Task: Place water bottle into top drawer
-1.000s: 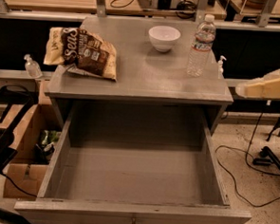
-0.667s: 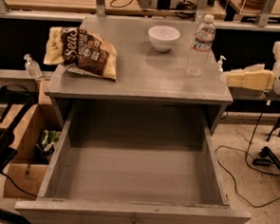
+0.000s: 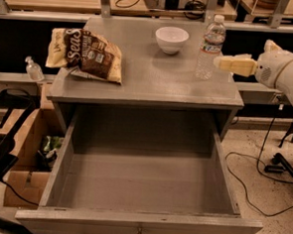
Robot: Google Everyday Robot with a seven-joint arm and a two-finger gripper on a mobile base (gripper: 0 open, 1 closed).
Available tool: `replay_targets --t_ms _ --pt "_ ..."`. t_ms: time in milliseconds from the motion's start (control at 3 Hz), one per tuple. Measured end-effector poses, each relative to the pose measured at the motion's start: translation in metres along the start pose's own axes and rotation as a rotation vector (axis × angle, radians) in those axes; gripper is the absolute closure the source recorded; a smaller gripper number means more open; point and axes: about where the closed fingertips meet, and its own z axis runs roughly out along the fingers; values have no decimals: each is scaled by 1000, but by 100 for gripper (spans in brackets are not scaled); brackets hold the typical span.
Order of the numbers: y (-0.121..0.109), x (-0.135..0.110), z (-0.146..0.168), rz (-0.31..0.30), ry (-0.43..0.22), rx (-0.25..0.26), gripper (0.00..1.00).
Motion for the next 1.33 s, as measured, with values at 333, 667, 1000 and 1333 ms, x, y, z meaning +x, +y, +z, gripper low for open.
replay_targets --t_ms 333,667,1000,1333 --pt "-14 9 30 12 12 0 0" --pt "-11 14 64 47 4 -37 0" --pt "-2 9 92 68 -14 -82 0" --pt "10 -5 109 70 -29 -124 14"
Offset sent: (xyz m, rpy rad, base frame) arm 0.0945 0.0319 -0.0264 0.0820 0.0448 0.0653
